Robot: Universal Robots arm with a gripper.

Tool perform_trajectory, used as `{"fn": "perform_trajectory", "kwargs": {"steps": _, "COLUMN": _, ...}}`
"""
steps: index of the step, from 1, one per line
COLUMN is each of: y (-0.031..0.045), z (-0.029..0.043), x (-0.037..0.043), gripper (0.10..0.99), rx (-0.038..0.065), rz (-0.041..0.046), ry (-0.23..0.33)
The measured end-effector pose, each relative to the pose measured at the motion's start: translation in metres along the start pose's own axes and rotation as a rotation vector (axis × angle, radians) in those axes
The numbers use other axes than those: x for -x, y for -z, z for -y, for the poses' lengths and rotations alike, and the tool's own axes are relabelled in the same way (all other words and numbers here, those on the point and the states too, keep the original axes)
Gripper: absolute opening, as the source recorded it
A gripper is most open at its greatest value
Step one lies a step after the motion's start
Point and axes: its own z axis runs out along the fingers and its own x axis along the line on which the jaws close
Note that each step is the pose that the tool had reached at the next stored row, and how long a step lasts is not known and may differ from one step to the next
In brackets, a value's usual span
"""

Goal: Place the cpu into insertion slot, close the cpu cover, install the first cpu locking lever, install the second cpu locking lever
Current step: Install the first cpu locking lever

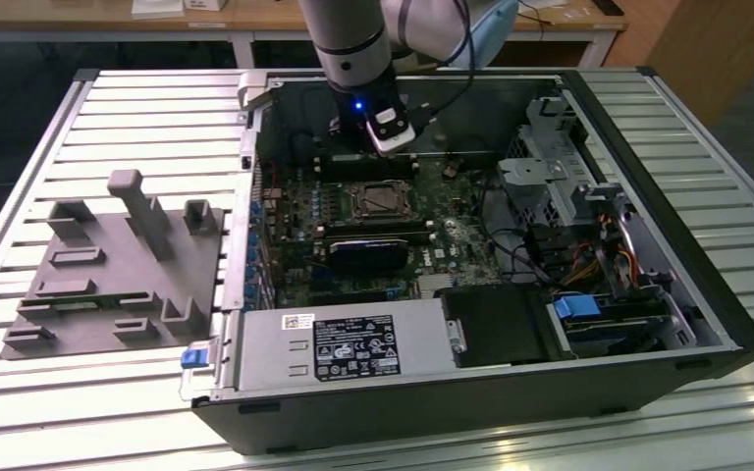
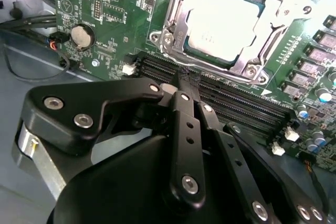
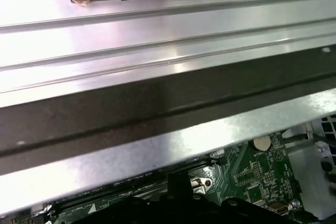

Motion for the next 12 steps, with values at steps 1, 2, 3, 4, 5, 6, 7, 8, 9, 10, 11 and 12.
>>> {"fn": "perform_trajectory", "kwargs": {"steps": 1, "y": 0.0002, "z": 0.0, "x": 0.0, "gripper": 0.102, "rx": 0.0, "rz": 0.0, "ry": 0.0}}
{"fn": "perform_trajectory", "kwargs": {"steps": 2, "y": 0.0004, "z": 0.0, "x": 0.0001, "gripper": 0.102, "rx": 0.0, "rz": -0.0001, "ry": 0.0}}
{"fn": "perform_trajectory", "kwargs": {"steps": 3, "y": 0.0006, "z": -0.0001, "x": 0.0001, "gripper": 0.102, "rx": 0.0, "rz": -0.0001, "ry": 0.0}}
{"fn": "perform_trajectory", "kwargs": {"steps": 4, "y": 0.0006, "z": -0.0001, "x": 0.0001, "gripper": 0.102, "rx": 0.0, "rz": -0.0005, "ry": 0.0}}
{"fn": "perform_trajectory", "kwargs": {"steps": 5, "y": 0.0005, "z": -0.0001, "x": 0.0003, "gripper": 0.102, "rx": -0.001, "rz": -0.0037, "ry": 0.0}}
{"fn": "perform_trajectory", "kwargs": {"steps": 6, "y": 0.0002, "z": -0.0002, "x": 0.0008, "gripper": 0.102, "rx": -0.004, "rz": -0.0117, "ry": -0.001}}
{"fn": "perform_trajectory", "kwargs": {"steps": 7, "y": -0.0001, "z": -0.0004, "x": 0.0015, "gripper": 0.102, "rx": -0.008, "rz": -0.0226, "ry": -0.003}}
{"fn": "perform_trajectory", "kwargs": {"steps": 8, "y": -0.0005, "z": -0.0006, "x": 0.0023, "gripper": 0.102, "rx": -0.012, "rz": -0.0339, "ry": -0.004}}
{"fn": "perform_trajectory", "kwargs": {"steps": 9, "y": -0.0008, "z": -0.0007, "x": 0.0031, "gripper": 0.102, "rx": -0.017, "rz": -0.0462, "ry": -0.006}}
{"fn": "perform_trajectory", "kwargs": {"steps": 10, "y": -0.0011, "z": -0.0009, "x": 0.004, "gripper": 0.102, "rx": -0.023, "rz": -0.0612, "ry": -0.007}}
{"fn": "perform_trajectory", "kwargs": {"steps": 11, "y": -0.0015, "z": -0.001, "x": 0.0046, "gripper": 0.102, "rx": -0.028, "rz": -0.075, "ry": -0.009}}
{"fn": "perform_trajectory", "kwargs": {"steps": 12, "y": -0.0018, "z": -0.0012, "x": 0.0051, "gripper": 0.102, "rx": -0.034, "rz": -0.0877, "ry": -0.01}}
